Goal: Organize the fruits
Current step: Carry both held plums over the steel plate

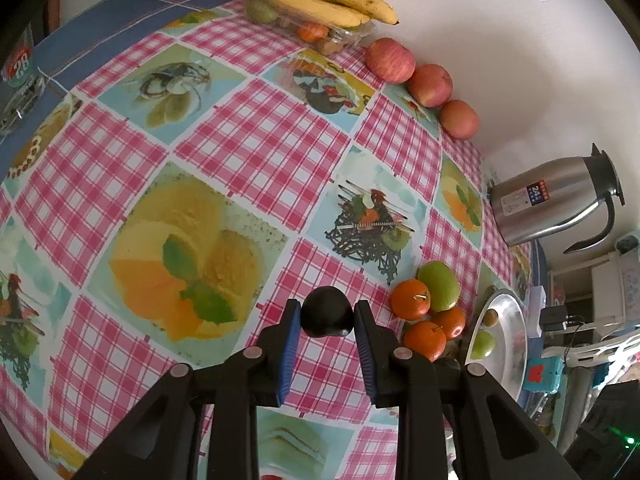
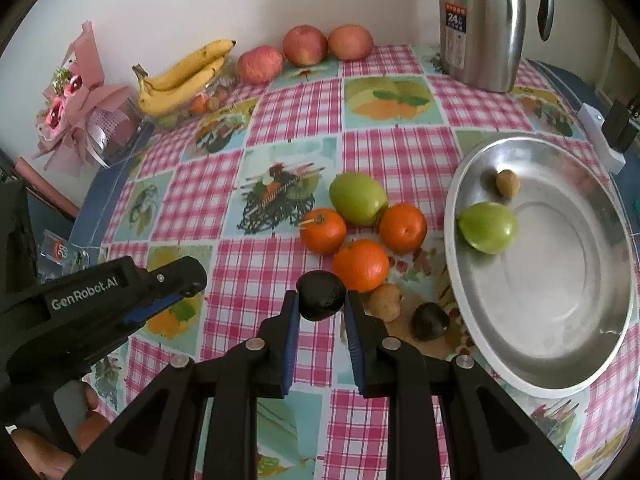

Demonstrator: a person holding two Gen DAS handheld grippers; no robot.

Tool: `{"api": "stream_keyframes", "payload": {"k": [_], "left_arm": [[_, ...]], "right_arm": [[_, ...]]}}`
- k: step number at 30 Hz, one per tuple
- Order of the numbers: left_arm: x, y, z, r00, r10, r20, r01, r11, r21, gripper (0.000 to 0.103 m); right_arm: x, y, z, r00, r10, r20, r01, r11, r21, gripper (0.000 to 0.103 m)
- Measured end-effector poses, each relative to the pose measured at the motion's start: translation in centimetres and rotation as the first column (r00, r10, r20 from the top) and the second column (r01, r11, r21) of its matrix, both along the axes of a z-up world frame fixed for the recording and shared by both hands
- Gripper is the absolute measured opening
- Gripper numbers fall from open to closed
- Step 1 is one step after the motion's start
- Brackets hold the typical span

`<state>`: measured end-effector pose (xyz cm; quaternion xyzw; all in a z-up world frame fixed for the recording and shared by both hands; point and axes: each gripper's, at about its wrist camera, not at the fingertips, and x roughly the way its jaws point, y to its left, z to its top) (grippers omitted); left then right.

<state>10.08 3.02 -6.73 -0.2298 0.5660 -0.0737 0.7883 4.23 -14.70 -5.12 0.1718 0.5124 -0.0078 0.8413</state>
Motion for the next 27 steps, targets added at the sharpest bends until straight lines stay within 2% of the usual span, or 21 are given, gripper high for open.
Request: {"api": "stream_keyframes", "payload": {"k": [10,16,24,27], "left_arm": [[0.0,-1.2,0.6,0.999,-0.038,0.023,0.037,0.999,0.019,0.029],[-0.3,-3.0,1.0,0.996,-0.085,0.036,0.084,0.996,0.041,0.029],[-0.9,-6.6,1.4,0.981,-0.190,0.049,0.187,0.981,0.055,0.029],[-1.4,-8.9,1.6,0.962,-0.264,0.068,0.259,0.963,0.076,0.029]], "right_arm": [[0.0,-1.4,0.0,0.999,-0.035,0.002,0.035,0.999,0.000,0.024],[-0.3,-3.6,-0.1,0.996,-0.088,-0.006,0.088,0.996,-0.011,0.024],[-1.3,-8.3,-0.4,0.979,-0.205,-0.024,0.204,0.979,-0.032,0.024],[-1.9,-10.1,-0.4,0.969,-0.248,-0.026,0.247,0.968,-0.040,0.024]]}}
